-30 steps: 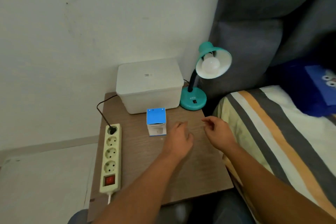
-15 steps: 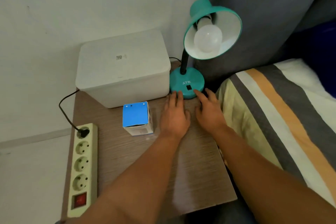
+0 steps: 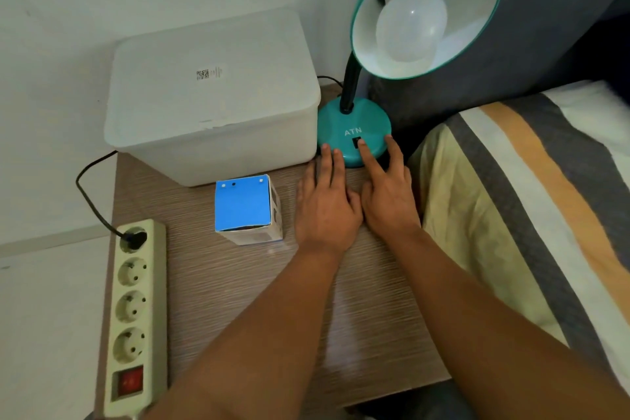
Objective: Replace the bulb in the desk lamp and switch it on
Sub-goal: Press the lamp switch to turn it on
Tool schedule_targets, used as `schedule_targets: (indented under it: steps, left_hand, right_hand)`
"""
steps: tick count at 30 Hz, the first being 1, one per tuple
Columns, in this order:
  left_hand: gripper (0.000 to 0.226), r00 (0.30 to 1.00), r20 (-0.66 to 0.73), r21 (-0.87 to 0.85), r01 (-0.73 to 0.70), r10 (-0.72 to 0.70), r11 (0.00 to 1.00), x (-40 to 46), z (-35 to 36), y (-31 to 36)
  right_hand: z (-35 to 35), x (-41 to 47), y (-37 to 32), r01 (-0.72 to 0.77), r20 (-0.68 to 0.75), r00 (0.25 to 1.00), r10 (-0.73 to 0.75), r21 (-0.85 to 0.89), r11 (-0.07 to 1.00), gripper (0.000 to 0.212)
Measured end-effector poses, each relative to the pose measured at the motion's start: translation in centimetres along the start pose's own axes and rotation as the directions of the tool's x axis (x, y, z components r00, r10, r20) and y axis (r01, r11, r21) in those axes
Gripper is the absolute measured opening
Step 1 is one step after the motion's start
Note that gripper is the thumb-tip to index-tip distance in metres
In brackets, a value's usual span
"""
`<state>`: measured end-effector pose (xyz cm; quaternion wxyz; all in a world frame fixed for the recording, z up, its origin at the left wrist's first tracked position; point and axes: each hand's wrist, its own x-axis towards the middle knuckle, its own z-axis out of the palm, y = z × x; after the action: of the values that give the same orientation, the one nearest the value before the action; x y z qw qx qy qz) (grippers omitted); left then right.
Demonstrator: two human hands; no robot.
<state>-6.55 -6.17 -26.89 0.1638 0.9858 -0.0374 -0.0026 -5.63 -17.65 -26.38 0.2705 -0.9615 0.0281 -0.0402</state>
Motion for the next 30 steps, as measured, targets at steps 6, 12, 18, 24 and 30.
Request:
schedule_targets:
  steps: [6, 12, 18, 24, 30]
  left_hand:
    - [0.068, 1.000, -0.005, 0.007, 0.000, 0.000, 1.000, 0.0, 0.1, 0.0]
    - [0.068, 1.000, 0.006, 0.011, -0.004, 0.004, 1.000, 0.1, 0.2, -0.2]
    - [0.064, 1.000, 0.005, 0.013, -0.004, 0.004, 1.000, 0.2, 0.5, -0.4]
    - [0.063, 1.000, 0.006, 0.003, -0.003, 0.003, 1.000, 0.1, 0.6, -0.3]
    - [0.063, 1.000, -0.004, 0.009, -0.005, 0.005, 1.000, 0.1, 0.6, -0.3]
  right_hand:
    - [-0.6, -0.2, -0.6, -0.016, -0.003, 1.000, 0.016, 0.012, 1.000, 0.078]
    - [-0.6, -0.3, -0.6, -0.016, -0.003, 1.000, 0.016, 0.009, 1.000, 0.079]
    - [0.7, 0.2, 0.7, 0.043, -0.072, 0.996, -0.044, -0.014, 0.999, 0.050]
    - [0.6, 0.2, 0.9, 0.005, -0.060, 0.998, -0.003, 0.026, 1.000, 0.051]
    - [0.5, 0.2, 0.7, -0.005, -0.065, 0.998, 0.008, 0.044, 0.999, 0.052]
